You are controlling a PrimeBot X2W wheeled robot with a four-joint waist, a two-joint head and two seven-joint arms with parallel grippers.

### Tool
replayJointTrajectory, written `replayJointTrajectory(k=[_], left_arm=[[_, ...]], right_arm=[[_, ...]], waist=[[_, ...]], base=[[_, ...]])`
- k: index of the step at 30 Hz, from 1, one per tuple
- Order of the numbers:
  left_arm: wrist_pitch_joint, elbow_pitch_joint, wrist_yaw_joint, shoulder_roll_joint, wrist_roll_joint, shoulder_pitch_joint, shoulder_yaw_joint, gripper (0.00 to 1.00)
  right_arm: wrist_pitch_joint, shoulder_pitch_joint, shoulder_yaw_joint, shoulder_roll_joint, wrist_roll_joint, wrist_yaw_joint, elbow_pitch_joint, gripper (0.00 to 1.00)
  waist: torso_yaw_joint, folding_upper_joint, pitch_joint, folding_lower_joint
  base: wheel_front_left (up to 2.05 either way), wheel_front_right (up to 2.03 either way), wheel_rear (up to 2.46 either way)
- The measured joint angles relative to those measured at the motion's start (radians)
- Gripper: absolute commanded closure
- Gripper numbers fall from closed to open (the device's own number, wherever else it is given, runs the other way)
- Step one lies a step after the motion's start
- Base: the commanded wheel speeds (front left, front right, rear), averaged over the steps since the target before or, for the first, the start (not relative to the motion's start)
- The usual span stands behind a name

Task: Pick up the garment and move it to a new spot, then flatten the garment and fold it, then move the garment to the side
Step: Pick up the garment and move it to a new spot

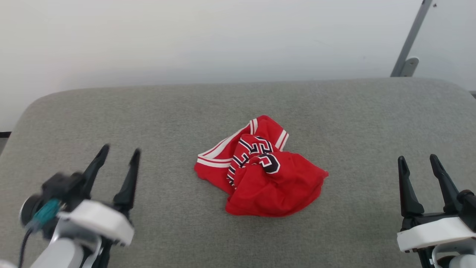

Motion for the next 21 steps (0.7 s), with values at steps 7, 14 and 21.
replayJointTrajectory(k=[7,14,21], left_arm=[[-0.059,-0.044,0.028,0.014,-0.025,0.156,0.070,0.00],[-0.071,-0.061,0.027,-0.015,-0.019,0.258,0.163,0.00],[-0.071,-0.066,-0.023,-0.120,0.055,0.345,0.296,0.00]], right_arm=[[-0.007,0.013,-0.012,0.004,-0.002,0.000,0.000,0.00],[-0.008,0.021,-0.017,0.011,-0.005,0.000,-0.003,0.00],[-0.012,0.026,-0.034,0.025,-0.011,0.000,-0.004,0.00]], waist=[[0.027,0.0000,-0.014,0.0000],[0.039,0.0000,-0.019,0.0000],[0.052,0.0000,-0.019,0.0001]], base=[[0.00,0.00,0.00],[0.00,0.00,0.00],[0.00,0.00,0.00]])
